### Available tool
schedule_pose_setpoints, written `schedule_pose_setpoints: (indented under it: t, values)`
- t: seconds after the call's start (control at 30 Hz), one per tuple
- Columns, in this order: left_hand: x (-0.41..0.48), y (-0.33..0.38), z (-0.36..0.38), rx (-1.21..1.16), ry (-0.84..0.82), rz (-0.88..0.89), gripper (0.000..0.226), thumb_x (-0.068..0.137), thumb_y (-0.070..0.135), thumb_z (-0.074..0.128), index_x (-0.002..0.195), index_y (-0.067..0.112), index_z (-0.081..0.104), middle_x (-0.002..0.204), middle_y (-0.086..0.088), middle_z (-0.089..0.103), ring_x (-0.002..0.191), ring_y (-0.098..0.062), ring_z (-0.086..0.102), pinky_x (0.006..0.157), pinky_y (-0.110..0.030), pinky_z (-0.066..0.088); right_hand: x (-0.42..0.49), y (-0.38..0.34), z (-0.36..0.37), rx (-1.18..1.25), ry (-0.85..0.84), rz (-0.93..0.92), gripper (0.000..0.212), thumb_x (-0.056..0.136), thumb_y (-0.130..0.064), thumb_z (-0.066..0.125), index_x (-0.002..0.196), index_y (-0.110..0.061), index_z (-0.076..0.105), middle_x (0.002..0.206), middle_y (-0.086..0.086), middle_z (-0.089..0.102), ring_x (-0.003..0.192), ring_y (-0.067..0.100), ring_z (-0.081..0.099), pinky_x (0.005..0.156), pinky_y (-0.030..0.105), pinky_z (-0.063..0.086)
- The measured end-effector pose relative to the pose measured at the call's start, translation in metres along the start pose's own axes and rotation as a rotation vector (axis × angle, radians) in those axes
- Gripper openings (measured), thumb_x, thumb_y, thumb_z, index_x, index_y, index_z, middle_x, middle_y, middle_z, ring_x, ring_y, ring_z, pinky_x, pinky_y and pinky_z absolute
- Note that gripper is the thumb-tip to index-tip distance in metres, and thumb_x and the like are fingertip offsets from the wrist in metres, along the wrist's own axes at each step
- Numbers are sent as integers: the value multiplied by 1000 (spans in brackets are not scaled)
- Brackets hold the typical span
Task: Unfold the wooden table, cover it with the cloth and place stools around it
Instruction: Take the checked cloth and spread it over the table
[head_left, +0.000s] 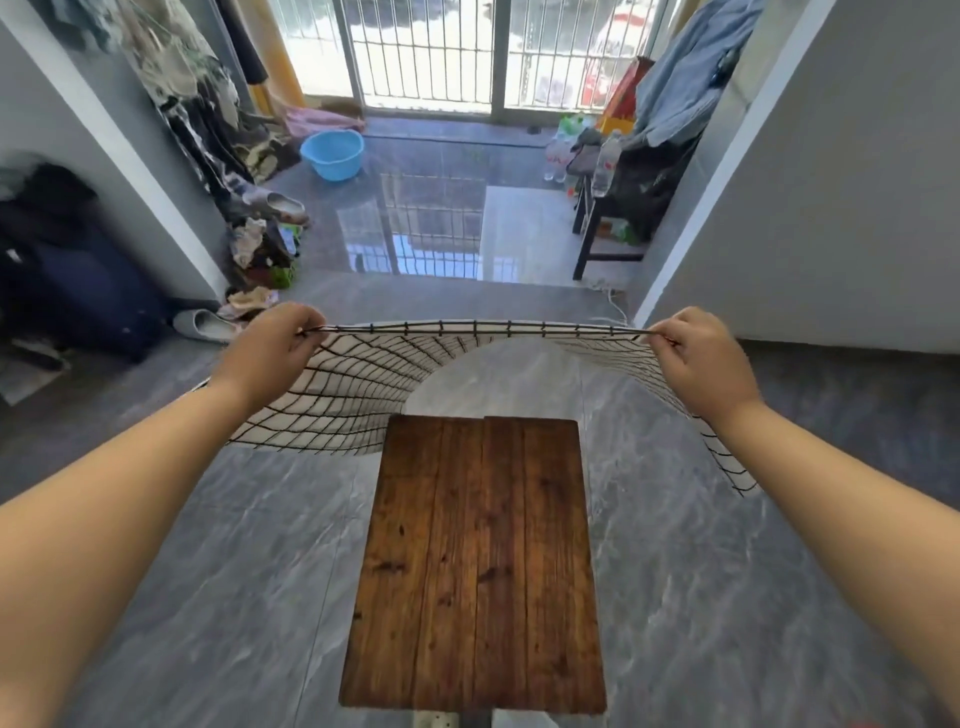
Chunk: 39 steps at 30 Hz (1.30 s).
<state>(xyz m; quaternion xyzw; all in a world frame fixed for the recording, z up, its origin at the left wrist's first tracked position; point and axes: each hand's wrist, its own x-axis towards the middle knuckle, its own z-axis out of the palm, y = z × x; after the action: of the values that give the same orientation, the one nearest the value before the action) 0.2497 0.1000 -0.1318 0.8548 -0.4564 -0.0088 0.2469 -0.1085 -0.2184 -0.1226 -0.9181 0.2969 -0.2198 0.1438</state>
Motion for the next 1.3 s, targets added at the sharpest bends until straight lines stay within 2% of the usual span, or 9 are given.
schedule_pose_setpoints:
  t: [0.13, 0.2, 0.4, 0.53, 0.7, 0.87, 1.0, 1.17, 1.3]
  values:
    - [-34, -6, 23, 5, -81, -19, 6, 89, 19, 62, 93, 14, 64, 88, 0, 58, 85, -21, 55, 73, -33, 40, -33, 11, 19, -6, -76, -23, 21, 93, -20, 57, 97, -6, 72, 89, 9, 63, 88, 28, 56, 72, 38, 48]
    - [-52, -9, 37, 12, -108, -50, 7, 88, 17, 64, 92, 12, 66, 89, -4, 60, 86, -23, 55, 74, -35, 41, -50, 18, 32, -9, -122, -23, 19, 93, -19, 59, 97, -6, 72, 89, 9, 64, 87, 29, 57, 73, 42, 49]
    - [-109, -25, 88, 56, -248, -118, 10, 84, 12, 68, 91, 6, 69, 90, -13, 62, 88, -32, 58, 77, -38, 42, -98, 35, 75, -12, -215, -21, 15, 91, -17, 61, 93, -8, 72, 89, 9, 64, 88, 28, 56, 73, 30, 41]
    - [-150, -38, 120, 44, -315, -157, 7, 83, 12, 68, 88, 8, 69, 86, -9, 62, 84, -31, 58, 73, -37, 43, -137, 43, 108, 12, -279, -1, 14, 90, -16, 63, 87, -8, 73, 85, 9, 63, 85, 28, 57, 73, 34, 44]
    - [-197, -54, 150, 51, -404, -154, 2, 83, 14, 67, 84, 12, 67, 83, -3, 60, 85, -29, 58, 73, -38, 46, -192, 44, 137, -3, -368, 50, 17, 92, -18, 61, 92, -7, 74, 90, 5, 60, 87, 22, 55, 72, 26, 37]
    - [-253, -71, 190, 80, -430, -174, 7, 86, 17, 63, 91, 14, 68, 93, -3, 62, 91, -26, 56, 71, -34, 42, -255, 37, 172, -70, -377, 112, 17, 91, -17, 62, 91, -4, 74, 88, 9, 61, 88, 26, 56, 68, 33, 43]
    - [-288, -88, 221, 131, -481, -116, 13, 90, 21, 59, 97, 15, 67, 97, -5, 63, 93, -30, 56, 74, -41, 44, -306, 35, 205, -128, -398, 184, 21, 93, -16, 58, 93, -2, 73, 89, 12, 60, 90, 31, 54, 75, 45, 48]
    - [-323, -112, 260, 171, -445, -70, 16, 92, 22, 55, 100, 14, 66, 98, -7, 63, 90, -31, 56, 75, -42, 41, -355, 29, 246, -161, -362, 294, 23, 94, -19, 55, 100, -4, 71, 94, 14, 59, 95, 34, 53, 71, 44, 48]
    - [-349, -128, 286, 161, -429, -82, 15, 92, 22, 55, 98, 14, 66, 95, -7, 62, 86, -31, 57, 72, -41, 41, -386, 29, 272, -164, -391, 333, 25, 95, -21, 55, 106, -5, 71, 96, 16, 57, 97, 35, 51, 73, 46, 48]
